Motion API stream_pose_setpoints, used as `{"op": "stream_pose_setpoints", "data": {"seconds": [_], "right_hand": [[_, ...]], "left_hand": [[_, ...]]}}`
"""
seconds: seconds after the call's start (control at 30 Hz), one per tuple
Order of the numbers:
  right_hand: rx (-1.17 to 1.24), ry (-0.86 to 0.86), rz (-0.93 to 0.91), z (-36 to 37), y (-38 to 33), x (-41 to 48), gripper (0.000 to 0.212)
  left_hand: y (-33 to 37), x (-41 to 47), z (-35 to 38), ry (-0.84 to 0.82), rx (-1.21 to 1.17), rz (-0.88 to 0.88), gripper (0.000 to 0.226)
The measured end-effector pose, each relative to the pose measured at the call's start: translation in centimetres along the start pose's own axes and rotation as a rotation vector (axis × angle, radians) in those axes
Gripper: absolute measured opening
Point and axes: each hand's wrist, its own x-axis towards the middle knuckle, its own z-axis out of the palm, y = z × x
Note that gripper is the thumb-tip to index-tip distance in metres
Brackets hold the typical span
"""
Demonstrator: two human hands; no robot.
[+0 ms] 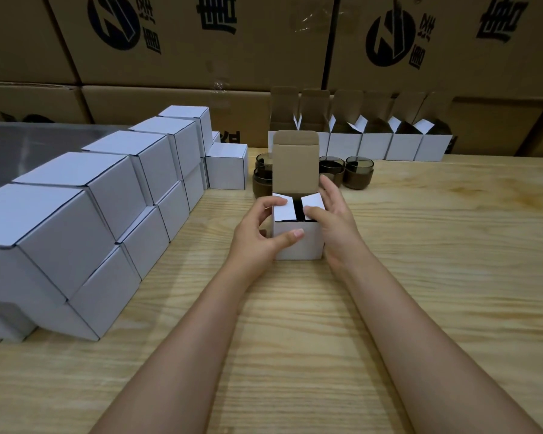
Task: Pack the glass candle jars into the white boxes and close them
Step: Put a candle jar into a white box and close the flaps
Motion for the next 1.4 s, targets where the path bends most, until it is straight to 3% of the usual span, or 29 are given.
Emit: {"op": "stream_pose_setpoints", "data": {"seconds": [0.2, 0.37, 0.53, 0.57, 0.7, 0.93, 1.27, 1.4], "right_hand": [[0.133, -0.069, -0.033, -0.4, 0.0, -0.1, 0.062], [0.181, -0.092, -0.090, -0.9, 0.3, -0.3, 0.036], [0.159, -0.091, -0.067, -0.5, 0.1, -0.5, 0.082], [0.143, -0.086, -0.067, -0.6, 0.3, -0.5, 0.077], [0.069, -0.136, -0.136, -1.2, 1.1, -0.4, 0.025], [-0.064, -0.162, -0.215, -2.0, 1.2, -0.4, 0.017], [-0.149, -0.201, -0.237, -2.3, 1.1, -0.4, 0.016], [-0.129, -0.201, -0.187, -2.5, 1.2, -0.3, 0.006]], "left_hand": [[0.1, -0.1, 0.1, -0.001, 0.014, 0.023, 0.048], [0.2, -0.1, -0.1, -0.003, 0.025, 0.029, 0.048], [0.2, 0.1, -0.1, 0.014, 0.016, 0.013, 0.049], [0.2, 0.1, -0.1, 0.015, 0.012, 0.015, 0.049], [0.0, 0.1, -0.2, 0.008, 0.005, 0.033, 0.049], [-0.5, 0.4, -0.4, 0.050, -0.060, -0.009, 0.071], [-0.5, 0.3, -0.5, 0.023, -0.063, -0.003, 0.071], [-0.2, 0.0, -0.4, 0.000, -0.005, 0.046, 0.062]]}}
